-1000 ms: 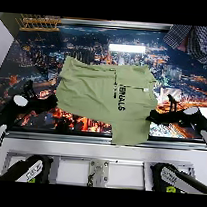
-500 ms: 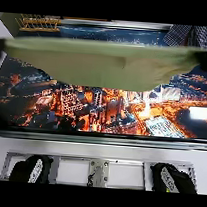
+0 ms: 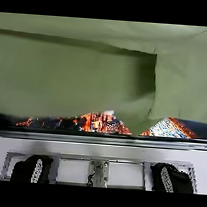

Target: Fold the clothes and pants, and hang the long-sleeved shirts on hangers.

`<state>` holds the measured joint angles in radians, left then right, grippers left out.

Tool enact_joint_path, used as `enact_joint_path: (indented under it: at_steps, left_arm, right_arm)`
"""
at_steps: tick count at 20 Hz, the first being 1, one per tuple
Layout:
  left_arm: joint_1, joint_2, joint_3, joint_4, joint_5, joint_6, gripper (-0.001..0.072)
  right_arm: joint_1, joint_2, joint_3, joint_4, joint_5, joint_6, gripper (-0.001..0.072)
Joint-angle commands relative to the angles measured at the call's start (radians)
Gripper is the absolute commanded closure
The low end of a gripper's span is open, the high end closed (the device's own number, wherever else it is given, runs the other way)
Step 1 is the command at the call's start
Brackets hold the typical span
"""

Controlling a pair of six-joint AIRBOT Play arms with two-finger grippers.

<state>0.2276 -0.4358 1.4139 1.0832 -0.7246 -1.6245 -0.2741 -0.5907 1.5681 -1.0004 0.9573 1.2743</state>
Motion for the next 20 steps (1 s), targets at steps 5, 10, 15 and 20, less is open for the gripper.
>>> enact_joint_path:
  at_steps: [5,10,15,20]
  left_arm:
    - [-0.003,-0.407,0.011,-0.003,-0.312,0.002,0.07]
    - [-0.109,-0.877,0.012,-0.003,-0.341,0.017,0.07]
    - [-0.169,-1.199,0.071,-0.013,-0.141,0.016,0.07]
    - [-0.159,-1.307,0.257,-0.009,-0.132,0.016,0.07]
  right_arm:
    - [0.006,-0.33,-0.001,-0.025,0.385,0.108,0.0698]
    - [0.092,-0.751,0.0,-0.043,0.397,0.105,0.0698]
    - [0.134,-1.077,0.06,-0.098,0.224,0.115,0.0698]
    - [0.13,-1.127,0.099,-0.113,0.061,0.14,0.0698]
